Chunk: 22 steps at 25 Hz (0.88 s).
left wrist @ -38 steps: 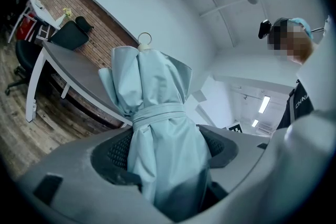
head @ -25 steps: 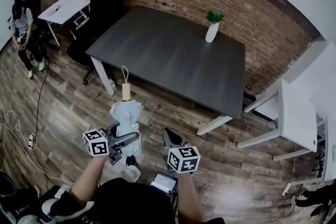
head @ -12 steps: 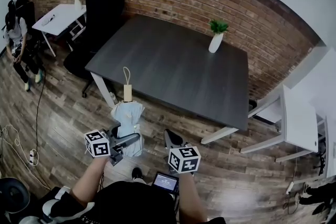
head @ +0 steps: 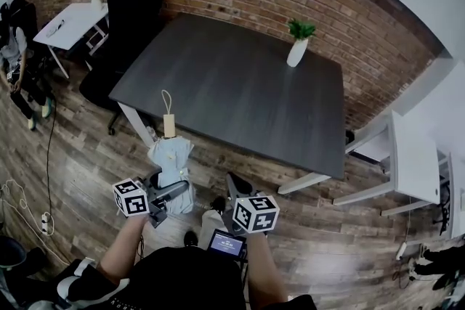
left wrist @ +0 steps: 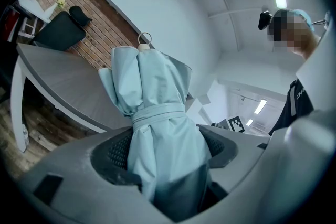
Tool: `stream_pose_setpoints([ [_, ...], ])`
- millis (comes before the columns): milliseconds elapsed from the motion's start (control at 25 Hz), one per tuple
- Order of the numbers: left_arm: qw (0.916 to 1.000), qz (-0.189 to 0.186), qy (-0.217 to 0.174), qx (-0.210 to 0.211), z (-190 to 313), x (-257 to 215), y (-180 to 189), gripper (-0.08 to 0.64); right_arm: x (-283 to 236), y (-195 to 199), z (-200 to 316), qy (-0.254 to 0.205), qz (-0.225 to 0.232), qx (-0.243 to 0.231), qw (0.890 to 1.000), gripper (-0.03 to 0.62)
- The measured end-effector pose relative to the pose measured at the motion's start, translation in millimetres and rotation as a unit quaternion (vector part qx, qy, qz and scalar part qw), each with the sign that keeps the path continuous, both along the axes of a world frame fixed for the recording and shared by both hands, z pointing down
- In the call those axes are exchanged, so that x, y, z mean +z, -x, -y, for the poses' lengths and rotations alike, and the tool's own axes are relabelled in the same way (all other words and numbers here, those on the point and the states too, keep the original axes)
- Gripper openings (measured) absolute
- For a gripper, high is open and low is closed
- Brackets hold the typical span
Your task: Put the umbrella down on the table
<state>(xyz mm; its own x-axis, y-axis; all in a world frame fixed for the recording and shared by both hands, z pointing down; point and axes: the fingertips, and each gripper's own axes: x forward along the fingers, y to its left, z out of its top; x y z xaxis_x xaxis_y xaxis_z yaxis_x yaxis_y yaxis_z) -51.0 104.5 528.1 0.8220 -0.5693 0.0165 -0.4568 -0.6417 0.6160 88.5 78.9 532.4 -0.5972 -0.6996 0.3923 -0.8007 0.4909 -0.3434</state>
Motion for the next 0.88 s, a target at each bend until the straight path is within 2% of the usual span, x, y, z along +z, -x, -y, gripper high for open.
stream_pose_setpoints([
  [240, 1.0, 0.005, -0.004, -0.002, 48.8, -0.6, 1.6, 0.334, -2.0, 4.9, 52.9, -0.002, 0.0, -0.008, 1.0, 0.008],
  [400, 1.0, -0.004, 0.004, -0.008, 88.3, -3.4, -1.9, 0.334, -2.6, 2.4, 91.8, -0.001, 0.0, -0.011, 1.0, 0.008],
  [640, 1.0, 0.001, 0.003, -0.007, 151.3, -3.6, -14.6, 0.334, 0.7, -11.5, 155.6, 0.009, 0.002, -0.014, 1.0, 0.008],
  [880, 0.9995, -0.005, 0.018, -0.025, 206.8, -7.9, -29.8, 0.334, 4.6, -26.7, 211.2, 0.017, 0.004, -0.029, 0.999, 0.008],
])
